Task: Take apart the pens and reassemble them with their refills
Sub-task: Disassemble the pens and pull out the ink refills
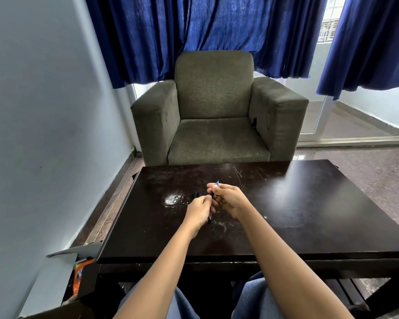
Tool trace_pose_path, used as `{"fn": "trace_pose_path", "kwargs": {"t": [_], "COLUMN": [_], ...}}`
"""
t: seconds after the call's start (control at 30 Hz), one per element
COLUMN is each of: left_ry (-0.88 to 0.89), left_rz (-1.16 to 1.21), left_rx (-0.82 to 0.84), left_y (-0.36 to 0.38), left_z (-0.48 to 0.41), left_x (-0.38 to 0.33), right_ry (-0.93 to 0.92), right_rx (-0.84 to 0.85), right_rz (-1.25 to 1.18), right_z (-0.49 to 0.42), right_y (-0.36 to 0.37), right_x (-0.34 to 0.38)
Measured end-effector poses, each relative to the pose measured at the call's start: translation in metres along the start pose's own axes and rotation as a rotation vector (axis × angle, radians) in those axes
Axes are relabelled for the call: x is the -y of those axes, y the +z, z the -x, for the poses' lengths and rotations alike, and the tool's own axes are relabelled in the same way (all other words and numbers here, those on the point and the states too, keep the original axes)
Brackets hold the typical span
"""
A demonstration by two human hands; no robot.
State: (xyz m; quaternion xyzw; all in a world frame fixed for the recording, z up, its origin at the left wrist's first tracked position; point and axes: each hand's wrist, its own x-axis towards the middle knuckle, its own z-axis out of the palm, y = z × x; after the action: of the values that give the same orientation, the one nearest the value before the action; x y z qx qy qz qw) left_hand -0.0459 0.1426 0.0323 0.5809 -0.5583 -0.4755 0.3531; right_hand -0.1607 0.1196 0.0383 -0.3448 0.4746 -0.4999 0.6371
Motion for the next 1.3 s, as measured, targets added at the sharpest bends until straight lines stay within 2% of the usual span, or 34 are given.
{"fn": "trace_pose_path", "kwargs": {"t": [0.17,0.67,0.83,0.93,1.17,1.3], "left_ry": [-0.015,0.005,-0.002,-0.036,-0.025,-0.038], "left_rz": [0.043,0.004,0.038,0.102,0.084,0.09], "left_rx": [-0.028,0.033,0.046,0.055,0.045,0.054], "left_y": [-0.005,-0.027,-0.026,-0.027,-0.023,-0.024], "left_z": [-0.006,-0.02,-0.02,-0.017,-0.014,-0.015], "left_x": [-0.002,-0.004,-0.007,-0.007,-0.004,0.0], "right_ry": [0.047,0.018,-0.014,-0.013,0.014,0.041], "right_rx": [-0.03,-0.134,-0.073,-0.043,-0.139,-0.118], "right_rz": [-0.128,-0.086,-0.157,-0.11,-0.116,-0.054], "right_z": [-0.005,-0.012,-0.011,-0.009,-0.009,-0.009], "right_y": [0.009,0.034,0.029,0.028,0.03,0.032], "right_x": [0.003,0.001,0.007,0.004,0.006,0.002]}}
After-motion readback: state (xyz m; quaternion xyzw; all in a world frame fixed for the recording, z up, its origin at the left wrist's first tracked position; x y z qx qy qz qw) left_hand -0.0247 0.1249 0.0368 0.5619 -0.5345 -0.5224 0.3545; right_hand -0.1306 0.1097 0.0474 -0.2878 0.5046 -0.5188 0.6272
